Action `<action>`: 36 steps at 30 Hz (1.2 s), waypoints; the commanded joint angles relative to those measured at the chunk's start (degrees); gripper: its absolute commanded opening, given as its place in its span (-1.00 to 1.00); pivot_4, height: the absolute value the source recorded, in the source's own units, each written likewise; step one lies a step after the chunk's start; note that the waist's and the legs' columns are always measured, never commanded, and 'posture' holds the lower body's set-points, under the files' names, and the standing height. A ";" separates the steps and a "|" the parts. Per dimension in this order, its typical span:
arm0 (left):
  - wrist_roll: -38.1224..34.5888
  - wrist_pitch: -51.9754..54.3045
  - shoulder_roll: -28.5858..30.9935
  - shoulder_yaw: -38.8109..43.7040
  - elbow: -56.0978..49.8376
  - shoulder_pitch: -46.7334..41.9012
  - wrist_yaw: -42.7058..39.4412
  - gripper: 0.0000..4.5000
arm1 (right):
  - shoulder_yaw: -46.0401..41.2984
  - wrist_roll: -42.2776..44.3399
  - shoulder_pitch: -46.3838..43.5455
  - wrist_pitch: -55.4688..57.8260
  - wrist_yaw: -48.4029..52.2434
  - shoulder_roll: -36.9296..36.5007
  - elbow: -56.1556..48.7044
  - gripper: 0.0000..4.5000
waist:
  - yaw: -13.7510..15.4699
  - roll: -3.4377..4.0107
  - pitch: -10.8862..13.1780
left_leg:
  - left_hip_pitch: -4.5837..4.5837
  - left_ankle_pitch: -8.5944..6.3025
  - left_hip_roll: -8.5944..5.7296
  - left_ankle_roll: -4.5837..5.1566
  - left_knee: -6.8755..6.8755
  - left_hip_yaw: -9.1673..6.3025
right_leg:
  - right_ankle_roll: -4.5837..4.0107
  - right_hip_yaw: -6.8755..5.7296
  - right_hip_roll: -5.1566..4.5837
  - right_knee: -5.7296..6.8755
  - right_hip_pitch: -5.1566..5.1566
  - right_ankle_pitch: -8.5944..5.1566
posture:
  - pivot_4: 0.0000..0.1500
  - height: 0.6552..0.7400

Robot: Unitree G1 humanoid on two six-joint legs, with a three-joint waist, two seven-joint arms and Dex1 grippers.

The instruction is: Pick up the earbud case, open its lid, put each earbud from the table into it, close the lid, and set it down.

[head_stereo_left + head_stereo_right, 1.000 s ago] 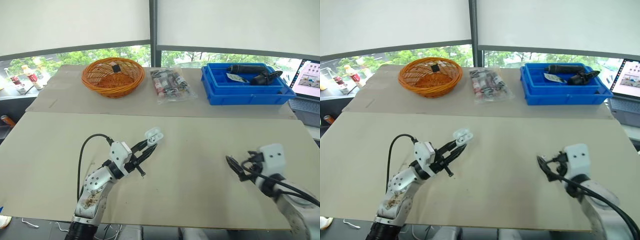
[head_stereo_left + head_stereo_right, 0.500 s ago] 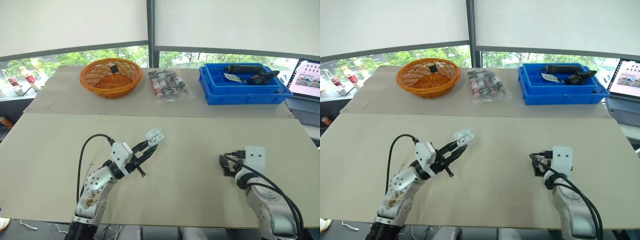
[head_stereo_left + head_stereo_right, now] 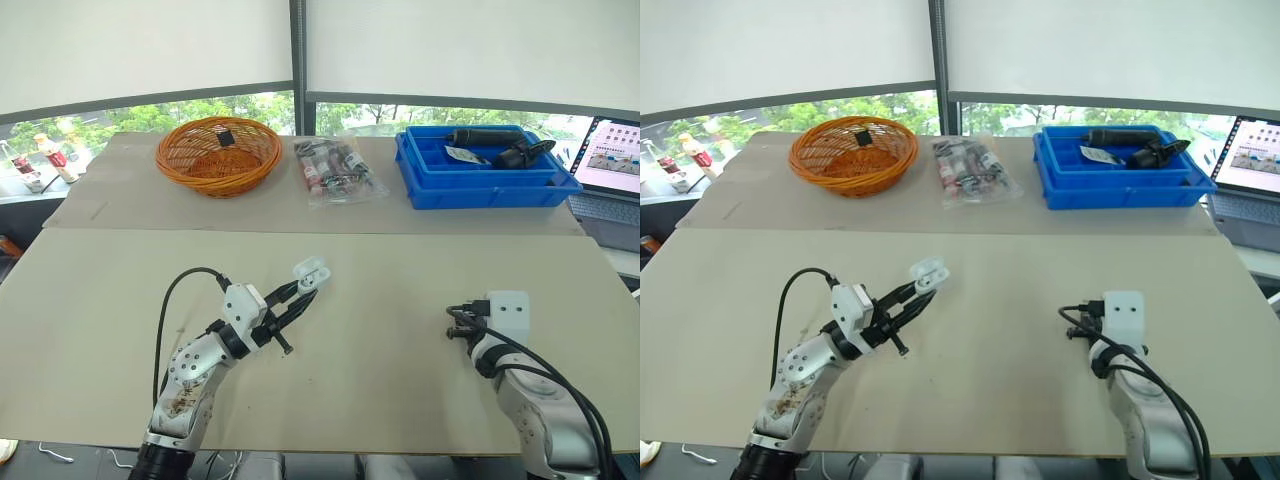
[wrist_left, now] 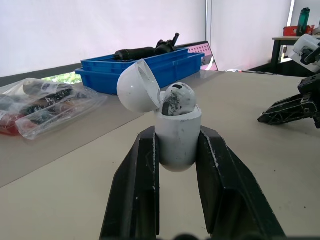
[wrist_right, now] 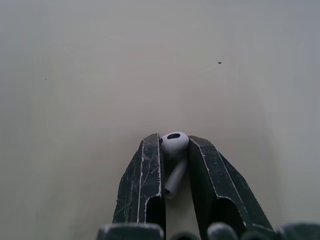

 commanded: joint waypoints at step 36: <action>-3.59 9.51 5.46 0.45 -16.25 9.29 1.44 -0.77 | 11.43 -7.92 2.04 -61.27 70.75 -45.68 26.23 0.19 | 0.25 0.02 0.19 | 0.08 -0.01 -0.01 0.02 0.02 0.07 | 0.03 0.04 -0.04 -0.05 0.10 0.02 | 1.00 0.72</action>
